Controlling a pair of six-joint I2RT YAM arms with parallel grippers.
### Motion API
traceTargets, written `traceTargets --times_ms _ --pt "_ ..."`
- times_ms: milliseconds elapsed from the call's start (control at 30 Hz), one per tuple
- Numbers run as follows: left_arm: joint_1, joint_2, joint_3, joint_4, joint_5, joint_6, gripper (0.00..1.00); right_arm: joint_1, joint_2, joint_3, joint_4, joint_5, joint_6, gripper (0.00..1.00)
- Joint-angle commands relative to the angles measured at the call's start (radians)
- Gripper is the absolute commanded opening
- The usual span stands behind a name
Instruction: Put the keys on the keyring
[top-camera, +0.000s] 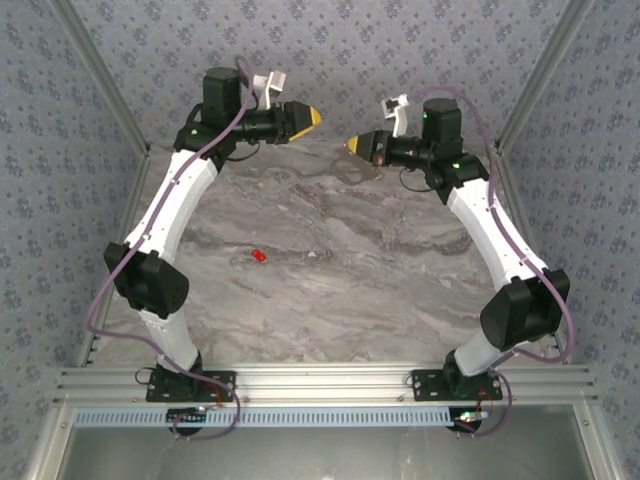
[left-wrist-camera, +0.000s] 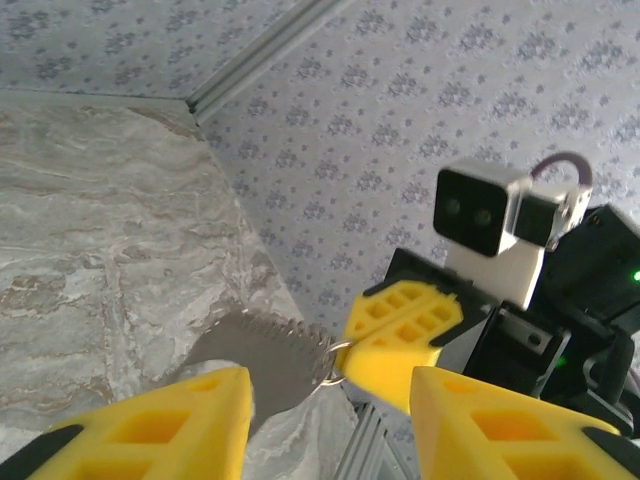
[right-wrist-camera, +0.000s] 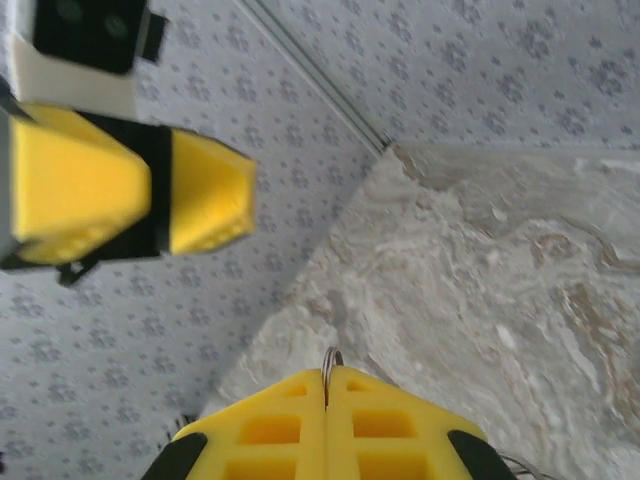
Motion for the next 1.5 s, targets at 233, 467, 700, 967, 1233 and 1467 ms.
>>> traceTargets --times_ms 233,467,700,967,1233,1467 --pt "-0.028 0.063 0.124 0.149 0.100 -0.022 0.29 -0.005 0.037 0.096 0.319 -0.118 0.282 0.00" --pt "-0.040 0.037 0.115 0.190 0.119 -0.037 0.25 -0.006 0.042 0.101 0.364 -0.129 0.330 0.00" --pt "-0.047 -0.008 0.080 0.239 0.120 -0.042 0.36 -0.004 0.035 0.094 0.408 -0.140 0.374 0.00" --pt "-0.065 -0.016 0.076 0.325 0.149 -0.095 0.37 -0.004 0.039 0.090 0.472 -0.147 0.433 0.00" --pt "-0.074 -0.010 0.079 0.332 0.149 -0.096 0.35 -0.003 0.032 0.075 0.517 -0.149 0.464 0.00" --pt "-0.085 -0.007 0.079 0.359 0.147 -0.107 0.28 -0.002 0.029 0.058 0.534 -0.152 0.477 0.00"
